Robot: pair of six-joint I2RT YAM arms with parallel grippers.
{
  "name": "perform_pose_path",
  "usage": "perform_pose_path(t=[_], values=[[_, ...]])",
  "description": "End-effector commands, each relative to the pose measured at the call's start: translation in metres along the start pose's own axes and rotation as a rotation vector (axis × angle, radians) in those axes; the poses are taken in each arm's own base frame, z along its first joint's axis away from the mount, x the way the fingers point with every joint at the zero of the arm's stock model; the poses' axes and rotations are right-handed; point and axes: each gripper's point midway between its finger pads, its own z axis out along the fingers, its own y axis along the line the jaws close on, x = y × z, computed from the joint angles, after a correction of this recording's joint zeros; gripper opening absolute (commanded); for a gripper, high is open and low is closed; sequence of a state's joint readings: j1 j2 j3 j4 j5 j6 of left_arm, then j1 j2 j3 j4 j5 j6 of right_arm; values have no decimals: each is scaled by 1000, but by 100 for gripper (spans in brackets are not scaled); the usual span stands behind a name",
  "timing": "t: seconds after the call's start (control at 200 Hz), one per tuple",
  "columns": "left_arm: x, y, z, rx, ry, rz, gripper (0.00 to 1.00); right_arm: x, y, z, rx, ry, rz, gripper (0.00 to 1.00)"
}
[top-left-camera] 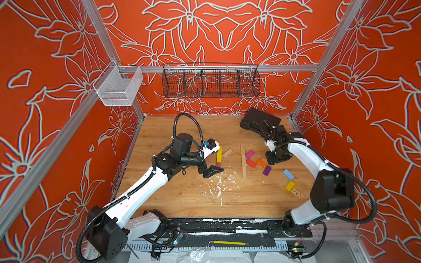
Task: Assemble the letter k with building blocks
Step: Pick up the building block from the center of the board.
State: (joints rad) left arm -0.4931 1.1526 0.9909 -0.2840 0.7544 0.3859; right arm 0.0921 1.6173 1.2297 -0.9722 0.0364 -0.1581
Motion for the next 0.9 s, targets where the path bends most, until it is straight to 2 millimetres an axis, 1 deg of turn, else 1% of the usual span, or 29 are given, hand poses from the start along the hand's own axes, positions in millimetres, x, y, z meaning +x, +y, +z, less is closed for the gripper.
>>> perform_pose_path(t=[0.0, 0.14, 0.235, 0.34, 0.485, 0.726, 0.891], values=[[-3, -5, -1, 20, -3, 30, 98, -9, -6, 14, -1, 6, -34, 55], [-2, -4, 1, 20, 0, 27, 98, -12, -22, 30, 53, 22, -15, 55], [0, -3, 2, 19, 4, 23, 98, -14, -27, 37, 55, 32, 4, 55], [1, -1, 2, 11, 10, 23, 97, -13, -24, 48, 34, 61, 13, 55], [3, 0, 3, 6, 19, 24, 97, -8, -25, 61, 44, 92, 6, 55], [7, 3, 6, 8, 31, 11, 97, -12, -31, 68, 77, 104, 2, 55], [9, 5, 7, 0, 40, 11, 97, -20, -28, 74, 51, 109, -3, 55]])
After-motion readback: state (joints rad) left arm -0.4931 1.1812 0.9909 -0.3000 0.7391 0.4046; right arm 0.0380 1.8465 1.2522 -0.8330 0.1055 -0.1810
